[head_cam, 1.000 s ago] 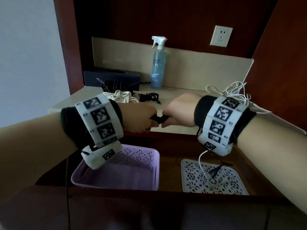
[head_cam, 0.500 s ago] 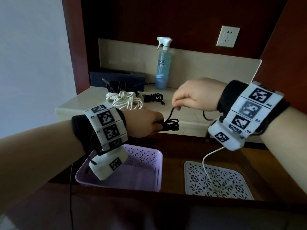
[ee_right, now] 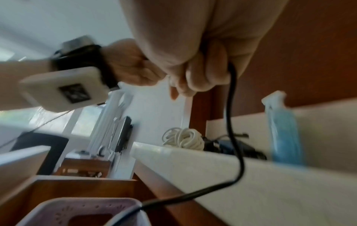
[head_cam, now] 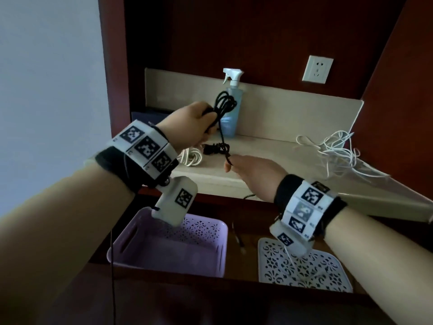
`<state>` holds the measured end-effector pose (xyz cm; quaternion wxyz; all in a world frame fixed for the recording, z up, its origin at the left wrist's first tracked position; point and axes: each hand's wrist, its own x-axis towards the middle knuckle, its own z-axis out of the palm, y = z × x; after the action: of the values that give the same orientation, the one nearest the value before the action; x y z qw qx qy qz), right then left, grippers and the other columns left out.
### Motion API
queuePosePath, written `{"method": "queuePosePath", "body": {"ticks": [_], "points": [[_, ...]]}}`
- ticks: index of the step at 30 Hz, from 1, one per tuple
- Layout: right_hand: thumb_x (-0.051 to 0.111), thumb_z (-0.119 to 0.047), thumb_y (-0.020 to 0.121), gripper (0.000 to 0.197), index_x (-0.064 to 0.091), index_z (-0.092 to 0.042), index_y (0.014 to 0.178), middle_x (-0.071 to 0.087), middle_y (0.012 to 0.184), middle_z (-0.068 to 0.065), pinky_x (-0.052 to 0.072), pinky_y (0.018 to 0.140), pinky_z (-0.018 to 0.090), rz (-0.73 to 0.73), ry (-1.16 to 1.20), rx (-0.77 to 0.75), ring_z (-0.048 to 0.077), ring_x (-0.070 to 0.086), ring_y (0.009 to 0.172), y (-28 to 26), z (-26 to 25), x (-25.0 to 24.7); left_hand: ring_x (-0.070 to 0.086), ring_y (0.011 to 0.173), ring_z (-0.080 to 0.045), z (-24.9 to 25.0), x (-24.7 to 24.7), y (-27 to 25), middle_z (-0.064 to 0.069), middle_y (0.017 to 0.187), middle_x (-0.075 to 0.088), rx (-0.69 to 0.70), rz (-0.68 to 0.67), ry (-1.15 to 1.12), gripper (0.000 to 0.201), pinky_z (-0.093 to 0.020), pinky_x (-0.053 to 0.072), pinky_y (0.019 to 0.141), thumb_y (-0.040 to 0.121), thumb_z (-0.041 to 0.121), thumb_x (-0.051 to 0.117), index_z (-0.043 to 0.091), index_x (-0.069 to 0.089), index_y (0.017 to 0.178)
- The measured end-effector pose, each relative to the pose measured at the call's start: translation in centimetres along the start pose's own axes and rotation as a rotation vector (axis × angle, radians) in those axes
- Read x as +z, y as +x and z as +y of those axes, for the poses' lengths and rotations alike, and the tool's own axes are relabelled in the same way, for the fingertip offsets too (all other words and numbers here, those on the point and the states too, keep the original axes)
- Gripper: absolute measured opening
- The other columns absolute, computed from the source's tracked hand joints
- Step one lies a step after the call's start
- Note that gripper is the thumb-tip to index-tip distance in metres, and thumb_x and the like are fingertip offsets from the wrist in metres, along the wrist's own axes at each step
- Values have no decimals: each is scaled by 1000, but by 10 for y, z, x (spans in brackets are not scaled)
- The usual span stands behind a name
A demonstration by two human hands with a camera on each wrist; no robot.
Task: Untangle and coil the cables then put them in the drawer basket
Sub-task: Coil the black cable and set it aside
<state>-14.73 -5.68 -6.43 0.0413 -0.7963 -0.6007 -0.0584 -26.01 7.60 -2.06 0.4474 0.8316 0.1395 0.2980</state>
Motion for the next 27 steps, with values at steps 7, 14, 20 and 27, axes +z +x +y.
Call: {"method": "queuePosePath", "body": {"ticks": [7,14,20,27], "points": [[57,-10,69,13,67,-18,70,62,59,-1,26,47,18,593,-410,-360,23,58,51,-10,-14,-40,56,89,-27,-23,12,-11,-12,105,58,-1,-199,715,24,-27,34,66,101,23,37,9,47,117],[45,-24,93,25,70,-21,95,68,94,-3,40,70,32,437,-289,-202,26,56,91,-7,5,-75,46,59,-1,-9,15,-36,12,75,51,215,-397,589,10,-7,38,57,99,23,43,25,53,100],[46,-15,94,18,61,-24,91,54,83,-5,39,74,31,311,119,-45,22,52,86,0,8,-61,42,53,-3,2,11,-43,8,69,51,274,-364,65,14,-16,36,52,99,11,41,17,51,91],[31,-30,100,25,51,-16,104,52,82,4,36,64,31,324,175,7,25,51,76,0,-5,-24,34,47,-7,-5,10,-25,3,66,48,136,-123,-221,18,-17,31,44,101,12,37,17,51,90]]}}
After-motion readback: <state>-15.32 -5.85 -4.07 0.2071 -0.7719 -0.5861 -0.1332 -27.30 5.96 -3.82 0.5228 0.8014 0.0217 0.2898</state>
